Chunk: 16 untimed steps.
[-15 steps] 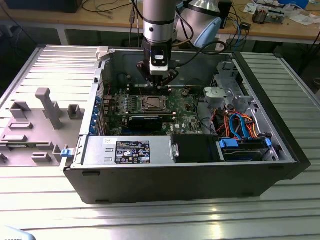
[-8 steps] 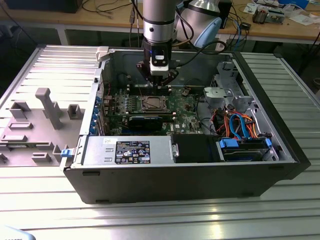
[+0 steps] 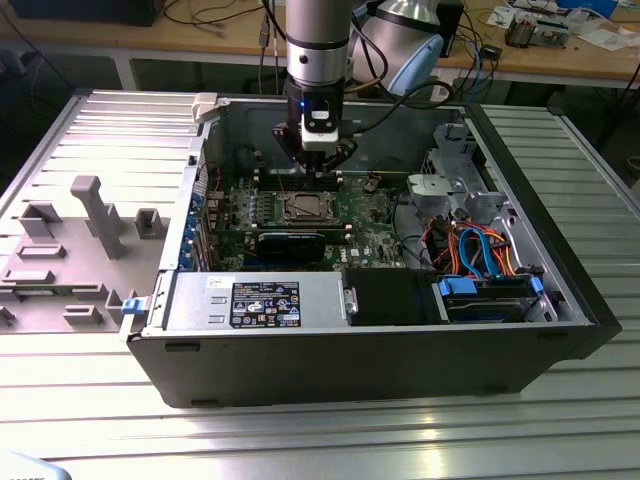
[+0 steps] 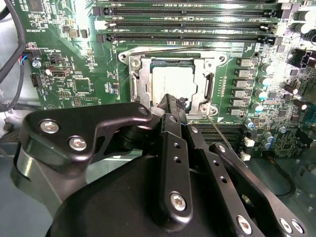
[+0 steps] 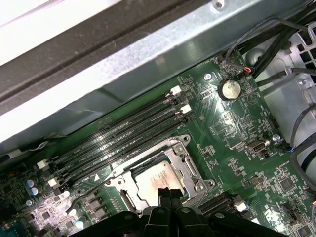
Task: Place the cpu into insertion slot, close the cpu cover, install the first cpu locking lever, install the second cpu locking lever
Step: 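Install the first cpu locking lever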
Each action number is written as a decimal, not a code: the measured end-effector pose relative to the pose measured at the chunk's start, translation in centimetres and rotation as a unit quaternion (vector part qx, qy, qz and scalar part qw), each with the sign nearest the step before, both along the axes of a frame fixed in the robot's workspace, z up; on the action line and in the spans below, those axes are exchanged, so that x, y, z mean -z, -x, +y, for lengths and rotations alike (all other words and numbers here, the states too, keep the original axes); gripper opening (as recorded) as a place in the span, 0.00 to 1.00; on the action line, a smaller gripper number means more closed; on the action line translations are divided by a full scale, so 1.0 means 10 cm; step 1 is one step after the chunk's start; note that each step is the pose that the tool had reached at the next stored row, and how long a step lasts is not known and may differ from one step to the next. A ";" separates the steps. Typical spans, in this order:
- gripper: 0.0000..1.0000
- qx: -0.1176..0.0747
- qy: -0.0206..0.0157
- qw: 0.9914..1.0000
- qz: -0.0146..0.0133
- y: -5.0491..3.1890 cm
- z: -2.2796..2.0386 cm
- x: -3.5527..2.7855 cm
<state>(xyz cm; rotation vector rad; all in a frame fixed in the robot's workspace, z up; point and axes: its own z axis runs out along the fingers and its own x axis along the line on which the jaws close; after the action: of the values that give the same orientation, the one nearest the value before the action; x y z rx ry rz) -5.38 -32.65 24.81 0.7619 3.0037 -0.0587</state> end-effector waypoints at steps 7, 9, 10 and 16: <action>0.11 -0.006 0.000 1.000 0.000 0.000 0.000 0.000; 0.11 -0.008 0.000 1.000 0.000 0.000 0.000 0.000; 0.11 -0.009 0.000 1.000 0.000 0.000 0.000 0.000; 0.11 -0.015 0.000 1.000 0.000 0.000 0.000 0.000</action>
<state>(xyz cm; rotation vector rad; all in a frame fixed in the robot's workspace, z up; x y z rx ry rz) -5.38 -32.65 24.81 0.7178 3.0140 -0.0578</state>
